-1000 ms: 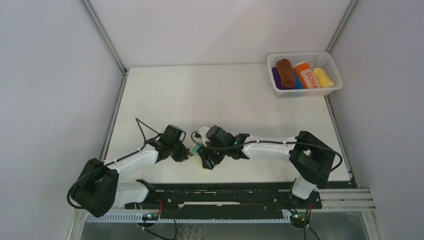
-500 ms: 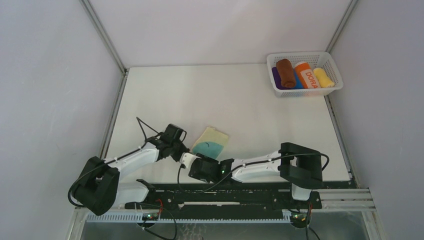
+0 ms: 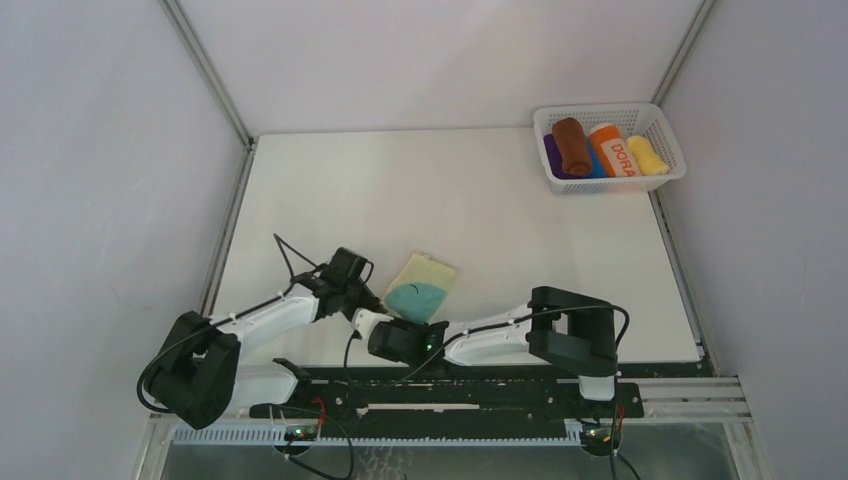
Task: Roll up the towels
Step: Roll the towel at the center of the board.
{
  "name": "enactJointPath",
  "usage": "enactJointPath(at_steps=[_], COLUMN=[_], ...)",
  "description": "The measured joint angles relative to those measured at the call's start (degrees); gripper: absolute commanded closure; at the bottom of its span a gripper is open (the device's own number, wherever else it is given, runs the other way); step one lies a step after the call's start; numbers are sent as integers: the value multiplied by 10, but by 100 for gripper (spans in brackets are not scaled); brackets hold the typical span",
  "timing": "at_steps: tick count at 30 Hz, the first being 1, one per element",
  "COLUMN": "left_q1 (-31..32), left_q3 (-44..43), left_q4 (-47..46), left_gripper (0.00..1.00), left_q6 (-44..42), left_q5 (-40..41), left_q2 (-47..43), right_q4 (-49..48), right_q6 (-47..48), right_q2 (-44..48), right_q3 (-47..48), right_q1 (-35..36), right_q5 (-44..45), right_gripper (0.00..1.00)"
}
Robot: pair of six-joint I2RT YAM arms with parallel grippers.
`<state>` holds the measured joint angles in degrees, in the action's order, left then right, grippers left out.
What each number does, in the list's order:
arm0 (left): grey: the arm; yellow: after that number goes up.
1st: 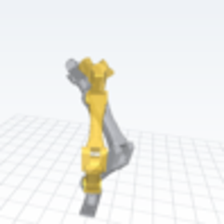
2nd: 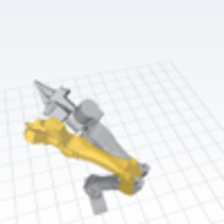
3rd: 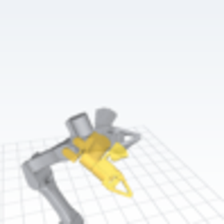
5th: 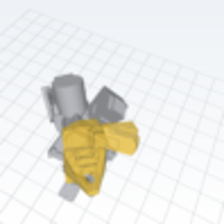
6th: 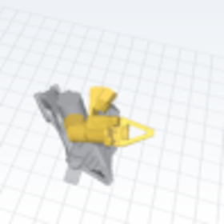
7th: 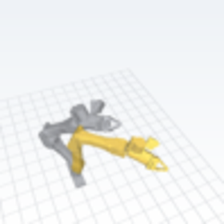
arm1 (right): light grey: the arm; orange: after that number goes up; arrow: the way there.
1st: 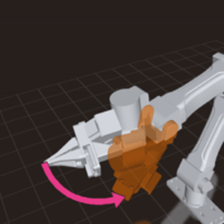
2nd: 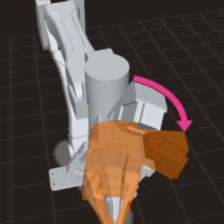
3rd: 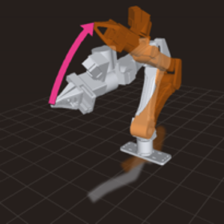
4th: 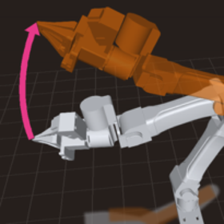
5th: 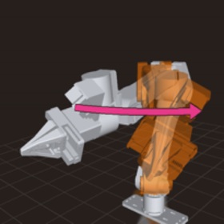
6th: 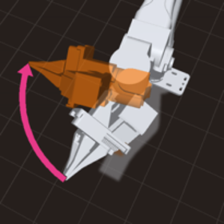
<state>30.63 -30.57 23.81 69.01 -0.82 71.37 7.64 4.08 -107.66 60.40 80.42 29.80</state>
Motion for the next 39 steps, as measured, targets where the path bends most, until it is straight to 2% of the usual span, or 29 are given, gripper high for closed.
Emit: enactJointPath(at_steps=[2,6,9,13,19,22,25,28,33,39], left_q1=[0,0,0,-1,-2,-2,-2,1,11,24], left_q3=[0,-6,-6,-6,-2,10,28,46,62,65], left_q4=[4,16,30,40,48,44,37,29,5,-33], left_gripper=[56,43,33,27,25,25,25,26,28,34], left_q6=[0,2,4,5,9,8,8,9,11,19], left_q5=[0,3,14,36,68,67,60,47,34,27], left_q2=[0,-5,-30,-99,-210,-242,-250,-250,-247,-211], right_q4=[4,17,32,24,-78,-176,-290,-412,-547,-609], right_q6=[-2,-14,-39,-81,-177,-268,-370,-477,-608,-671], right_q2=[0,12,32,48,49,36,-2,-54,-116,-137], right_q3=[0,1,1,-7,-76,-123,-155,-177,-200,-209], right_q1=[-2,-28,-76,-163,-269,-313,-348,-377,-404,-414], right_q5=[-3,-55,-160,-324,-565,-683,-763,-817,-862,-874], right_gripper=[100,100,100,100,100,100,100,100,100,100])
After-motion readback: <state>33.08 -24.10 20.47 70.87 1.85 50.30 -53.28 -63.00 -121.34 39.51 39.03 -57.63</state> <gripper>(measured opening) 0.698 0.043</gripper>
